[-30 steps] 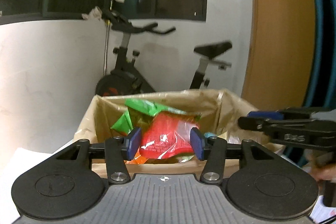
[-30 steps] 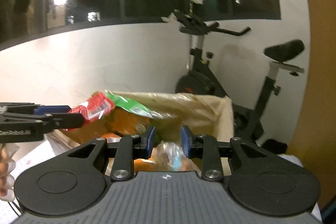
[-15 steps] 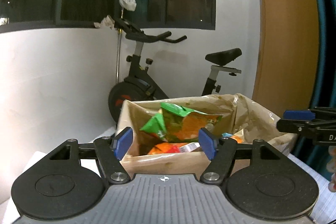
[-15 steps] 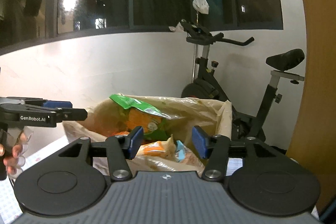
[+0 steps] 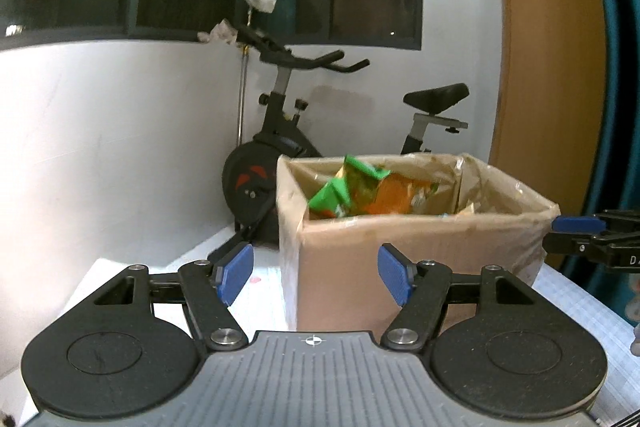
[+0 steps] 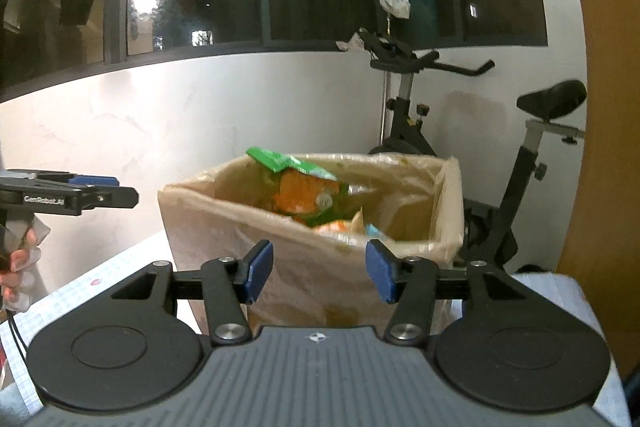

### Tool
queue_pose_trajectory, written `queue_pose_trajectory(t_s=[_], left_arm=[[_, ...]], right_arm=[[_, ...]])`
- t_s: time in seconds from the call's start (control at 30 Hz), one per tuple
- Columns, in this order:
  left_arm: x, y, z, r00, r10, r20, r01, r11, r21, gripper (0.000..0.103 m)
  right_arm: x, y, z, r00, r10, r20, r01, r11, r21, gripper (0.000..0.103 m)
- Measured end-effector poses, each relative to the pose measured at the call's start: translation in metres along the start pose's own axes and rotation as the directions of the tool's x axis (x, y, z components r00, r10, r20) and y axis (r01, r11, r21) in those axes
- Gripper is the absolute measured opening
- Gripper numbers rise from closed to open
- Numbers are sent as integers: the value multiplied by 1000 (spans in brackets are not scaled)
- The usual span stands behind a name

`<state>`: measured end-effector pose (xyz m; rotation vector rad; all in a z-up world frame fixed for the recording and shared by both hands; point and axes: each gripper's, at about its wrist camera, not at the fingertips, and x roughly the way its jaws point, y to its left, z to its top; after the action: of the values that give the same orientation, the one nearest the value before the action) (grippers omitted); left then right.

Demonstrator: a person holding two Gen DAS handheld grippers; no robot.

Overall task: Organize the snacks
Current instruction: 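Lower both open tools back toward the remaining snacks on the table, then grasp the red barcode packet with the right tool while the left tool approaches the yellow packet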

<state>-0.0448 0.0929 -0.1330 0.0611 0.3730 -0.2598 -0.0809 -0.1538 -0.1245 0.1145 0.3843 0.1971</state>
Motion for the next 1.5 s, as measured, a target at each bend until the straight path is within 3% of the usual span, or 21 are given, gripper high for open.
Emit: queue_pose_trajectory(t_s=[0.4, 0.63, 0.8, 0.93, 1.1, 1.33, 1.5], left_arm=[[16, 11, -55, 990, -4, -139, -9, 996, -91, 70], [26, 23, -80, 980, 2, -200, -28, 992, -126, 70], [27, 29, -96, 972, -3, -236, -33, 989, -147, 70], [28, 31, -106, 966, -6, -258, -37, 987, -160, 70], [26, 31, -112, 963, -4, -270, -44, 984, -175, 70], [25, 28, -113, 961, -1, -278, -51, 982, -180, 70], [26, 25, -113, 959, 2, -283, -55, 982, -179, 70]], right_arm=[[21, -8, -53, 988, -40, -150, 51, 996, 69, 55], [43, -13, -86, 960, -38, -278, 79, 987, 137, 55], [58, 0, -106, 933, 8, -360, 31, 994, 102, 55], [78, 15, -113, 910, 14, -415, -31, 999, -34, 60], [98, 28, -117, 898, 24, -439, -109, 980, -169, 62], [129, 34, -116, 883, 50, -466, -160, 967, -199, 62], [135, 27, -120, 876, 90, -473, -169, 978, -125, 62]])
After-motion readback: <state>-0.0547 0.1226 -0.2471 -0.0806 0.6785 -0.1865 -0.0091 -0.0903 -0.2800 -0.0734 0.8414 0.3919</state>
